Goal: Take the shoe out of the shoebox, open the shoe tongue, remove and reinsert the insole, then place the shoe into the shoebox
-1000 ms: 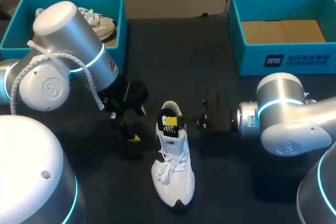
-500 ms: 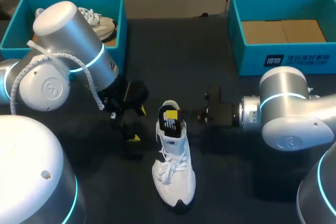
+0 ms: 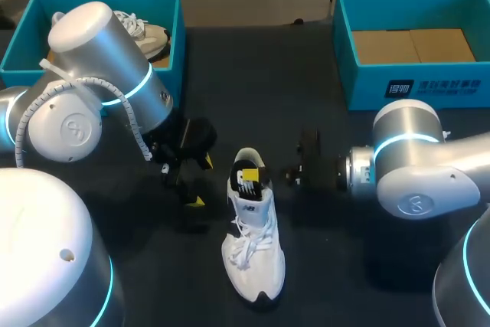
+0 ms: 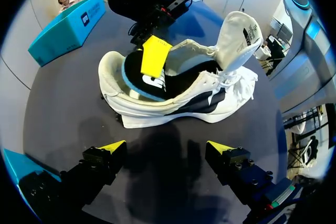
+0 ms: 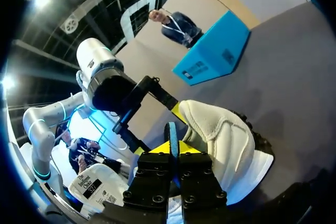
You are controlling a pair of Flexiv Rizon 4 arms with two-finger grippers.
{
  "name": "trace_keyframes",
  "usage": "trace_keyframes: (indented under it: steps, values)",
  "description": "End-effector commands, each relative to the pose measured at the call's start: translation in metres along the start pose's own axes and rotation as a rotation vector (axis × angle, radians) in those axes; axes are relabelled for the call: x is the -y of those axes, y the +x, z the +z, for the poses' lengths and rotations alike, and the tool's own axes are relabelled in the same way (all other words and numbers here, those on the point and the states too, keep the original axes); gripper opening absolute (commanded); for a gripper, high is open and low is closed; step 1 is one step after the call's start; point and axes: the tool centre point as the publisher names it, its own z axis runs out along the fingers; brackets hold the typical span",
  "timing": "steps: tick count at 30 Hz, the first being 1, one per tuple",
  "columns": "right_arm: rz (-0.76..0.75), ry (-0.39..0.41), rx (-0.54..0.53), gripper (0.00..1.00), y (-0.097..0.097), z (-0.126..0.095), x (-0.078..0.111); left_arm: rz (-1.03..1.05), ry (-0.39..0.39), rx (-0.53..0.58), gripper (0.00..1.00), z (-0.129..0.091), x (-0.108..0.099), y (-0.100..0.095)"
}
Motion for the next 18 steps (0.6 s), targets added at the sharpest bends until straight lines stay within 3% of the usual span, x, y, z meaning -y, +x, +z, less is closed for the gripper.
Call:
trace_keyframes:
  steps: [1, 7, 9, 11, 12, 13, 18]
  values:
    - [0.004, -0.007, 0.008, 0.0, 0.002, -0.005, 0.013, 0.0, -0.001, 0.003, 1.0, 0.0, 0.0, 0.001]
    - [-0.019, -0.028, 0.011, 0.03, 0.008, -0.008, 0.01, 0.0, -0.001, 0.003, 1.0, 0.0, 0.0, 0.001]
    - [-0.037, -0.037, 0.009, 0.37, 0.011, -0.007, 0.005, 0.0, -0.001, 0.003, 1.0, 0.0, 0.0, 0.001]
    - [-0.051, -0.04, 0.005, 0.61, 0.014, -0.007, 0.001, 0.0, -0.001, 0.003, 1.0, 0.0, 0.0, 0.001]
    - [-0.063, -0.043, -0.001, 0.93, 0.016, -0.006, -0.003, 0.0, -0.001, 0.003, 1.0, 0.0, 0.0, 0.001]
    - [-0.07, -0.041, 0.0, 1.0, 0.017, -0.006, -0.005, 0.0, -0.001, 0.003, 1.0, 0.0, 0.0, 0.001]
    - [-0.091, -0.034, 0.0, 1.0, 0.021, -0.005, -0.015, 0.0, -0.001, 0.003, 1.0, 0.0, 0.0, 0.001]
